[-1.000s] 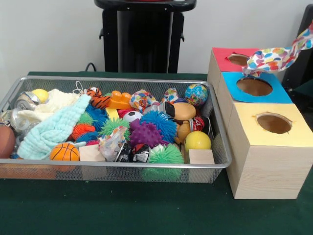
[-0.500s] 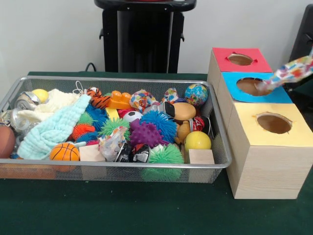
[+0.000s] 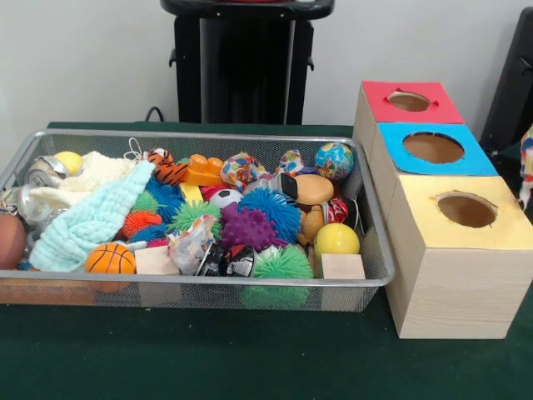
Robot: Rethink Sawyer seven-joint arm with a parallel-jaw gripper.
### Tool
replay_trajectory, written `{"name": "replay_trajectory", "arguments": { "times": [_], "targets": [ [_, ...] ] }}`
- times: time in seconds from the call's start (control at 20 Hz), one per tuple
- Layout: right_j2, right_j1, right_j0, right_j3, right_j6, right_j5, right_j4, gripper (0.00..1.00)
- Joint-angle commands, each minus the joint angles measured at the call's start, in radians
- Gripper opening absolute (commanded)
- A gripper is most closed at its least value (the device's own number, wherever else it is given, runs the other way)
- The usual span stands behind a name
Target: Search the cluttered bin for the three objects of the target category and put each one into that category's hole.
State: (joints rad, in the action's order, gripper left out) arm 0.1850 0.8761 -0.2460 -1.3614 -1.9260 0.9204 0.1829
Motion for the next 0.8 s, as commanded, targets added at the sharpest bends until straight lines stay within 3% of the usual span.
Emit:
{"name": "replay_trajectory", "arguments": {
  "times": [0.05, 0.25, 0.45, 0.8],
  "targets": [
    [-0.083, -0.112, 0.120, -0.137, 0.039, -0.129, -0.081, 0.00],
    [-0.130, -0.128, 0.168, -0.188, 0.068, -0.227, -0.090, 0.00],
    [-0.155, -0.131, 0.198, -0.195, 0.103, -0.206, -0.112, 0.00],
    [-0.202, -0.123, 0.230, -0.242, 0.078, -0.269, -0.131, 0.00]
  ]
}}
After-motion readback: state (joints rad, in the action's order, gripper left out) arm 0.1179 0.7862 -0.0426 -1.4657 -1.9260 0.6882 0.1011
